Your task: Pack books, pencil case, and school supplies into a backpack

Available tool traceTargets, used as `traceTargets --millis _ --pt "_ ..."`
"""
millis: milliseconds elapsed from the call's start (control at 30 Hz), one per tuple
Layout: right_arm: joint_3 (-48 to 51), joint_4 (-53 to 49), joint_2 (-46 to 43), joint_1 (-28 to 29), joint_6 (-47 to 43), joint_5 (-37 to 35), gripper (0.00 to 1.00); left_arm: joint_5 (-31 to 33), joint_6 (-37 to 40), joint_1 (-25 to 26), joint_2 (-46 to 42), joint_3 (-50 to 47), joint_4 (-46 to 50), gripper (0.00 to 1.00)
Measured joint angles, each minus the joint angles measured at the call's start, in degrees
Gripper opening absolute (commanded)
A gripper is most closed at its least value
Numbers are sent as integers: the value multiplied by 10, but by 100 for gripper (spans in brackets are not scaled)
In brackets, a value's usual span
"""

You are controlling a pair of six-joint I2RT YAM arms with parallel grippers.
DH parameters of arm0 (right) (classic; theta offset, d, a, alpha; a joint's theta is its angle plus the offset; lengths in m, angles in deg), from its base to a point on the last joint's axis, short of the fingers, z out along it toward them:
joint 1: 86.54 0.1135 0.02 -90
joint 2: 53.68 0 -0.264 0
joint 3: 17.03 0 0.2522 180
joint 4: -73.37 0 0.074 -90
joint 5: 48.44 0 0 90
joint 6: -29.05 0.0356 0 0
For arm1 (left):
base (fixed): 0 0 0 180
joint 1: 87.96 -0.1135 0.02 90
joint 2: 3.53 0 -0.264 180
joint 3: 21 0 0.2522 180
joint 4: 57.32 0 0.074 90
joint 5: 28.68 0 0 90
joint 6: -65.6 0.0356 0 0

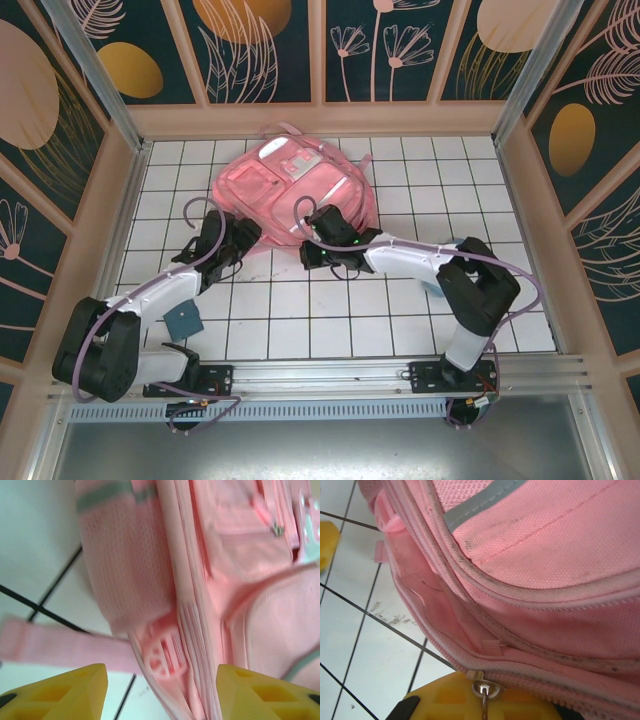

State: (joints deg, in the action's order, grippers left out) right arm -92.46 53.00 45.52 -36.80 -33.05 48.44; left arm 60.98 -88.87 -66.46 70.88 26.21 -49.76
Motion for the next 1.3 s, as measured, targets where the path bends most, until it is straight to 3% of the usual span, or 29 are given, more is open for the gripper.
traceTargets --millis 167,267,700,833,1033,1300 --pt "-9 -2 8 6 1 8 0 -74 -57 19 16 -31 -72 59" --pt "-9 -2 8 9 1 8 0 -100 -90 29 35 -40 -123 52" --pt "-9 -3 8 14 10 7 0 -110 -192 40 101 -86 -261 42" --pt "-9 -13 8 22 9 1 0 -115 -202 40 127 -83 -287 31" --pt "-1 -43 6 44 7 -67 0 -114 -209 46 150 -73 -304 4" --pt "20 -109 -47 44 42 -202 0 -106 -202 51 159 -71 -306 0"
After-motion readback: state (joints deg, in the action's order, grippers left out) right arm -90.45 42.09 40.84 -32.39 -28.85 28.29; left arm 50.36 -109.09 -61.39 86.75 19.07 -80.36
